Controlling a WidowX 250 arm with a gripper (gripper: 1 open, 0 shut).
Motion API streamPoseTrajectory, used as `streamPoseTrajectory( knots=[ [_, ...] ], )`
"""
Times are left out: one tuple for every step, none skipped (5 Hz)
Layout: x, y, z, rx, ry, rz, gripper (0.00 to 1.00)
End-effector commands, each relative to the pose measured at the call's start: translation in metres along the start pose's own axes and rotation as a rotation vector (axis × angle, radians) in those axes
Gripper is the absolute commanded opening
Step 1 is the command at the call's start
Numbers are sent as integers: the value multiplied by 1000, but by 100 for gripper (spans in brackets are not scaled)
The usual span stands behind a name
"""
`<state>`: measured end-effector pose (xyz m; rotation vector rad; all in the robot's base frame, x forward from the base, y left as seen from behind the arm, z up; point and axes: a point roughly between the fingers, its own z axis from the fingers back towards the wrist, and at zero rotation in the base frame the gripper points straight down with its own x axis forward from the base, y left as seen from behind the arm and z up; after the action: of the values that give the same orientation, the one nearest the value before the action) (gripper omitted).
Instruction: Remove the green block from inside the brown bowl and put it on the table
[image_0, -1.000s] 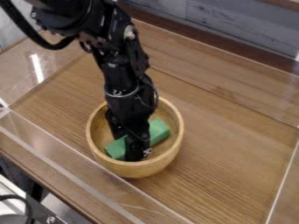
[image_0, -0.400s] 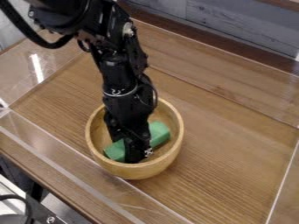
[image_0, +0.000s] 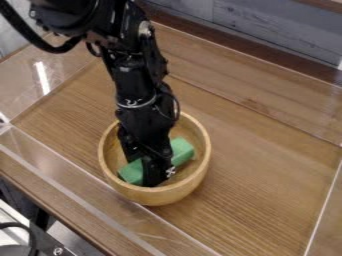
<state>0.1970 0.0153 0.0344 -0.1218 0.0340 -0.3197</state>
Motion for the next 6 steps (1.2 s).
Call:
streamPoseTrajectory(
  knots=[
    [4, 3, 11, 7, -31, 24, 0],
    [3, 2, 13, -3, -27, 42, 0],
    [2, 1, 15, -12, -23, 59, 0],
    [1, -3, 25, -19, -24, 86, 0],
    [2, -8, 35, -24, -31, 112, 0],
    [4, -13, 46, -27, -43, 123, 0]
  ],
)
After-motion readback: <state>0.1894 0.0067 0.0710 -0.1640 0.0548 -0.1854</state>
